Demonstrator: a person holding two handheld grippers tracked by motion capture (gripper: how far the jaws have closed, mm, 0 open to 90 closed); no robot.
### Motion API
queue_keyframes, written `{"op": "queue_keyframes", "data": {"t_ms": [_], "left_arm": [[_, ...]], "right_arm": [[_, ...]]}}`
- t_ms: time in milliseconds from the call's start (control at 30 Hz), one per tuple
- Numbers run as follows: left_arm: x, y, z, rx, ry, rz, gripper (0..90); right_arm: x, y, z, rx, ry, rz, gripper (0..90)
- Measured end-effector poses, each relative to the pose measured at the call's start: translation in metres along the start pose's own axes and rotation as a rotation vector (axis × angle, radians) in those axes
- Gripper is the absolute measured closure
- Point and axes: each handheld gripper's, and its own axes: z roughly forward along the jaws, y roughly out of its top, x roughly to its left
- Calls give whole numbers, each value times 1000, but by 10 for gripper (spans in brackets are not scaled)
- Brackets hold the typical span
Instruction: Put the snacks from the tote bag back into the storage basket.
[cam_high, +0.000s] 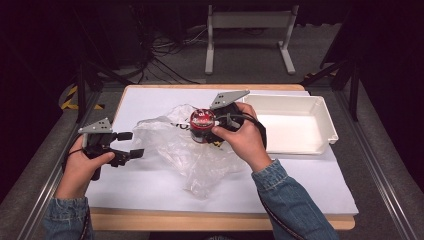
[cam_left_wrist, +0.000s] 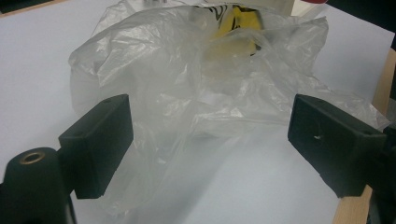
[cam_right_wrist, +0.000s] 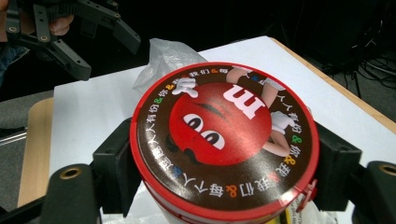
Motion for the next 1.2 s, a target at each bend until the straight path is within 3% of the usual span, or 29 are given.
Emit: {"op": "queue_keyframes", "data": {"t_ms": [300,833,1000,1033,1200], "left_arm": [[2,-2,-4,-6,13,-2,151],[2,-13,-17,-9,46,-31,149],[2,-18,-21,-7,60,-38,149],[1,-20,-23,-9,62,-55,149],[2,-23,-27,-8,74,-53,149]], "right_arm": [[-17,0,-15,1,-13,16,247],[-50,-2,-50,16,-105,29,247],[-59,-4,-59,17,-121,35,248],[-61,-4,-61,16,-125,36,248],[-69,-5,-68,14,-141,44,248]]}}
